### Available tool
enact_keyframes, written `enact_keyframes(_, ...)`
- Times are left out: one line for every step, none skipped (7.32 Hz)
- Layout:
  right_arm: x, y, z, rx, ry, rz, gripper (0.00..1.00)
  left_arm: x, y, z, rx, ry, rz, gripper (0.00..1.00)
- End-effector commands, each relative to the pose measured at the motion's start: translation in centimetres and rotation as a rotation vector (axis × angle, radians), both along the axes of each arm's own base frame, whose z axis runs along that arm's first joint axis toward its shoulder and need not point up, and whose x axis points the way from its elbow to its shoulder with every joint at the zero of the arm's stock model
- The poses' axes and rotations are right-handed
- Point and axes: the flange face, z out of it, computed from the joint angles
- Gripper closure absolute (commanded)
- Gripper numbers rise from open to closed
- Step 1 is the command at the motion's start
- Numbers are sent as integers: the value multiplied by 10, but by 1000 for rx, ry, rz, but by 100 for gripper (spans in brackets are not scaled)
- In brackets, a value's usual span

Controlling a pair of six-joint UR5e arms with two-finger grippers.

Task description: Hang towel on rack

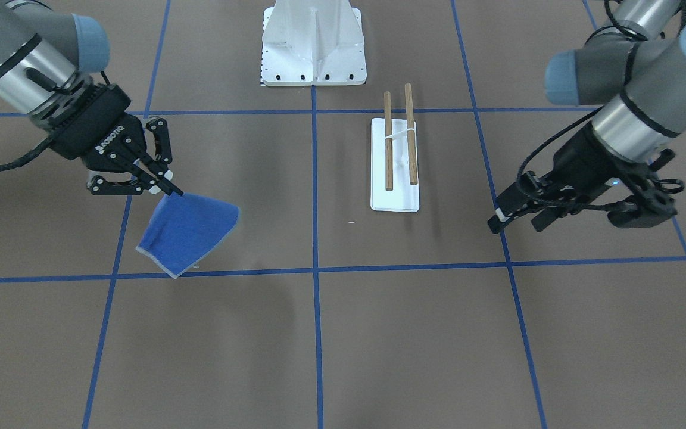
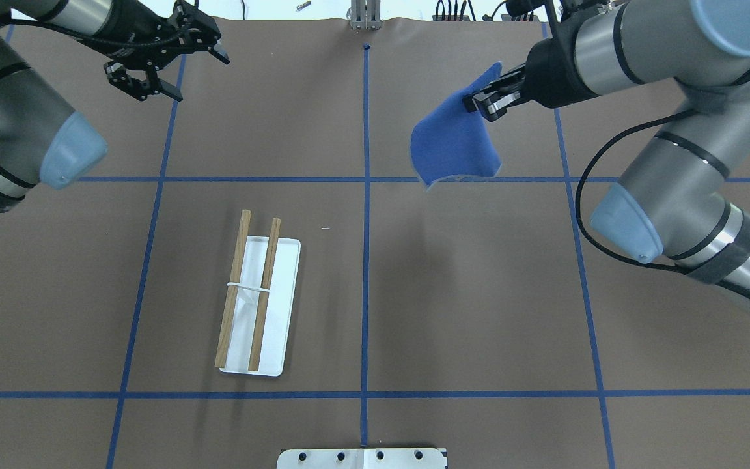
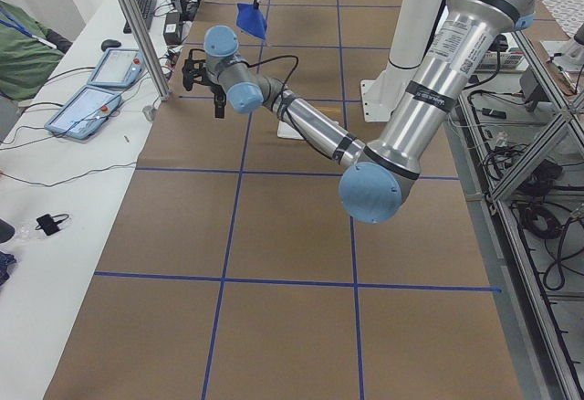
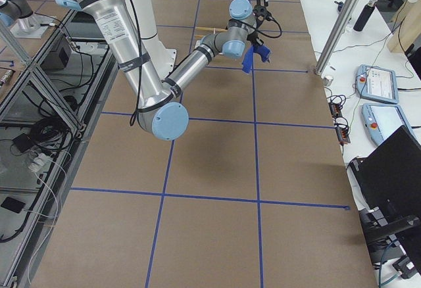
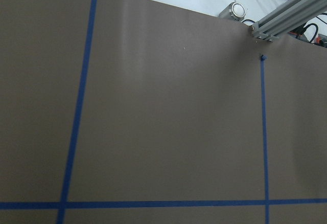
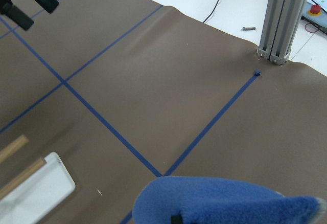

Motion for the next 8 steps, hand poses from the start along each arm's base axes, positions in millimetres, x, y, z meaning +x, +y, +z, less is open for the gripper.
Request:
enact_keyframes(-34,33,-29,-153,-117,127,100,26,-3,-21,-286,186,-108,2)
enact_keyframes(-53,45,-50,-201,-178,179,100,47,-4,-29,-387,278,-165,2)
enact_keyframes(-70,54,-65,-225,-216,218,100,74,8,-37,-445,338,-234,2)
enact_keyframes(-74,57,-70,-226,-227,232,100,92,16,-52,-502,370,-242,2)
enact_keyframes(-76,58,-71,-224,-230,237,100,99,22,-59,-531,385,-231,2)
enact_keyframes(-78,59,-71,-224,-228,238,100,111,34,-67,-531,388,-198,2)
enact_keyframes(-79,59,-70,-223,-227,245,100,123,50,-70,-538,382,-132,2)
enact_keyframes(-79,59,-70,-223,-227,245,100,127,62,-72,-541,386,-85,2)
